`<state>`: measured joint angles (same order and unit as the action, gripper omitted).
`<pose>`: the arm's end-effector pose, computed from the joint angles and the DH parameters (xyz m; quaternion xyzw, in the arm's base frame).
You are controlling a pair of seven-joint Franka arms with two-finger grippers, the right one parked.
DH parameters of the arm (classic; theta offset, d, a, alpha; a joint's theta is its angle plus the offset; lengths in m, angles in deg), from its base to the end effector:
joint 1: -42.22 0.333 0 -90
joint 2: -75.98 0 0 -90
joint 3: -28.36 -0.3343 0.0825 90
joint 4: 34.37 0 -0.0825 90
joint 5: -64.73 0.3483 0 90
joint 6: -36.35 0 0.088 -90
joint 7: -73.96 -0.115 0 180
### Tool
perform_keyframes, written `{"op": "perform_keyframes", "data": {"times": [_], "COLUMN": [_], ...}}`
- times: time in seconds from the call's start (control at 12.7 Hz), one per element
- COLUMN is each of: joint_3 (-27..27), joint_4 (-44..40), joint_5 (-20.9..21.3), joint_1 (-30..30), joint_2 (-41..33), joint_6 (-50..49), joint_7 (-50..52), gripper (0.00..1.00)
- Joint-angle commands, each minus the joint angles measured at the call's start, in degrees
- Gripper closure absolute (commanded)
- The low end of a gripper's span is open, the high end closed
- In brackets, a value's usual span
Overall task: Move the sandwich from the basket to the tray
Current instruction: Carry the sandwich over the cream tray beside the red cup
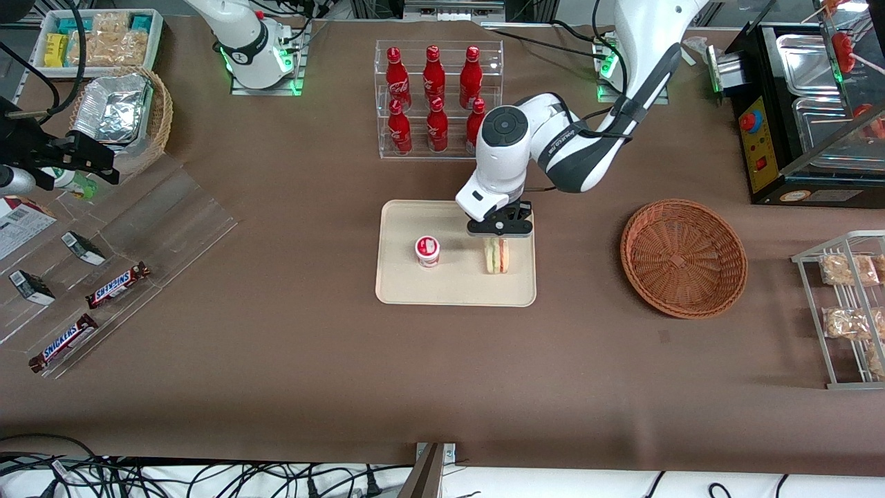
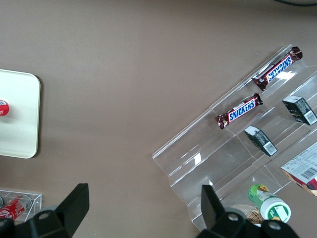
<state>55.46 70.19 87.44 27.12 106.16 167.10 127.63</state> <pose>0.4916 -0.3913 0.3036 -0.9994 0.0024 -0.0279 0.0198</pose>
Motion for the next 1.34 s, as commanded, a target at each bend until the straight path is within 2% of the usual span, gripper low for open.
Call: {"op": "perform_keyframes", "data": {"times": [0.0, 0.24, 0.63, 0.71, 0.79, 0.94, 1.18, 1.26], "joint_3": [-0.29, -0.12, -0.2, -0.2, -0.2, -0.12, -0.03, 0.06], "joint_4": [-1.02, -1.11, -1.28, -1.28, -1.28, -1.37, -1.37, -1.55], "joint_5": [3.73, 9.88, 10.16, 10.16, 10.16, 10.16, 10.07, 9.46], "joint_1": [-0.72, -0.81, -0.72, -0.81, -0.81, -0.81, -0.9, -0.81], "joint_2": [1.72, 2.95, 3.22, 3.22, 3.3, 3.65, 3.57, 3.31], "joint_6": [1.61, 1.7, 1.7, 1.79, 1.7, 1.7, 1.52, 1.44], "joint_7": [2.74, 7.75, 7.76, 7.76, 7.76, 7.85, 7.85, 8.37], "gripper": [0.64, 0.64, 0.64, 0.58, 0.48, 0.21, 0.0, 0.0]}}
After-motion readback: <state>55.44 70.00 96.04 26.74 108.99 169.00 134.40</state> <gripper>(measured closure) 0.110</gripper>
